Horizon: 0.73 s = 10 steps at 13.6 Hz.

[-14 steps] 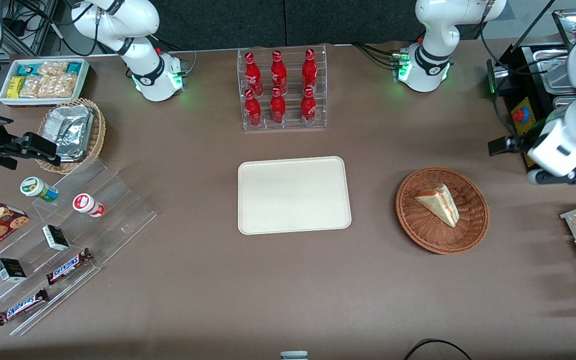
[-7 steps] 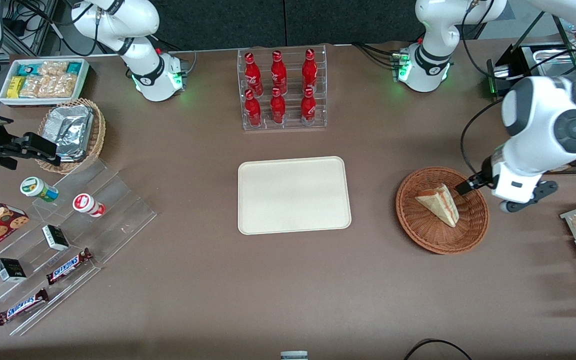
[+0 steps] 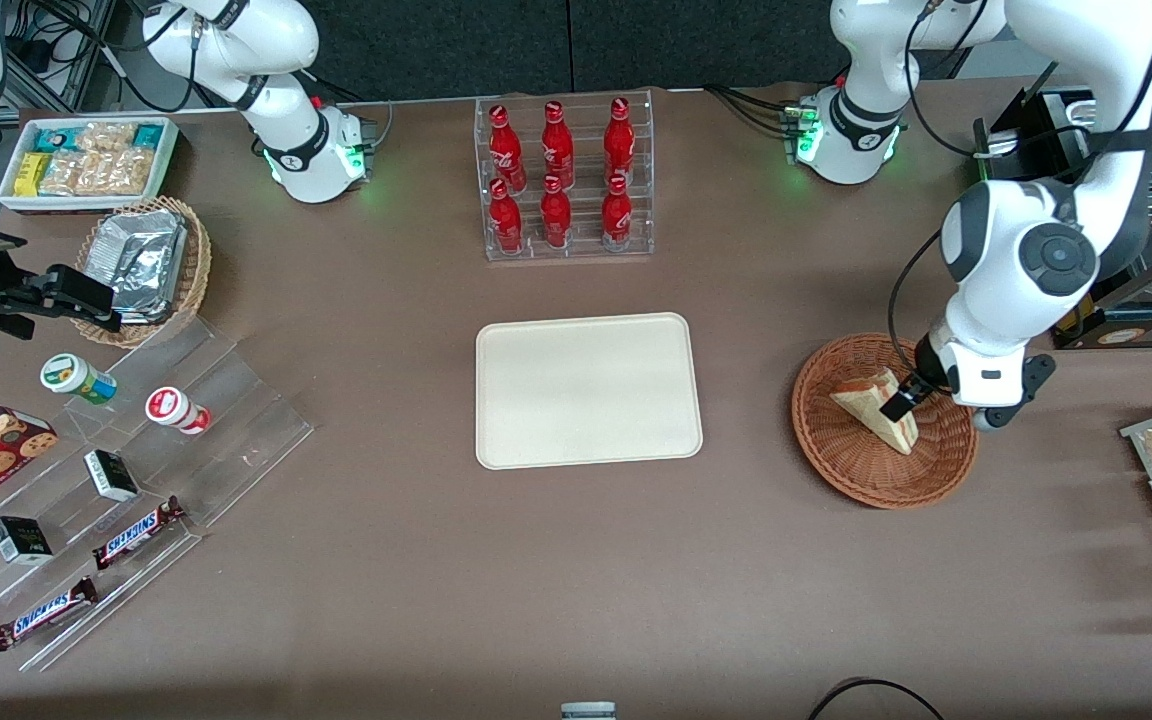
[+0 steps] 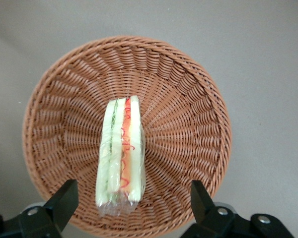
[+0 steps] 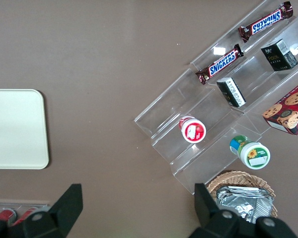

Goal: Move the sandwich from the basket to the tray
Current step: 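Lower the open left gripper around the wrapped sandwich wedge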

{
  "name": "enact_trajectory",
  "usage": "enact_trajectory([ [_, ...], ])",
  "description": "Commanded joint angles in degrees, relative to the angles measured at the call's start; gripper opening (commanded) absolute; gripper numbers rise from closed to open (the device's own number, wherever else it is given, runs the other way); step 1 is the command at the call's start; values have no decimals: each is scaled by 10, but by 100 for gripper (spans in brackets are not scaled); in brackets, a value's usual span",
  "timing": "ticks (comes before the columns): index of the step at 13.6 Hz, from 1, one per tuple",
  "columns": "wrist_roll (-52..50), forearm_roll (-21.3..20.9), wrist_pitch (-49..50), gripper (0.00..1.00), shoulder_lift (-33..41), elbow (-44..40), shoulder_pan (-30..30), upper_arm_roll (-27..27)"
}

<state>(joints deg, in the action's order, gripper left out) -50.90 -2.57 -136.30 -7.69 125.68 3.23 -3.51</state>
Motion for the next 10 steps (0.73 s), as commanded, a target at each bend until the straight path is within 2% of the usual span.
enact_trajectory([
  [1, -16, 3, -17, 100, -14, 10, 4, 2],
  [10, -16, 0, -12, 100, -39, 29, 11, 3],
])
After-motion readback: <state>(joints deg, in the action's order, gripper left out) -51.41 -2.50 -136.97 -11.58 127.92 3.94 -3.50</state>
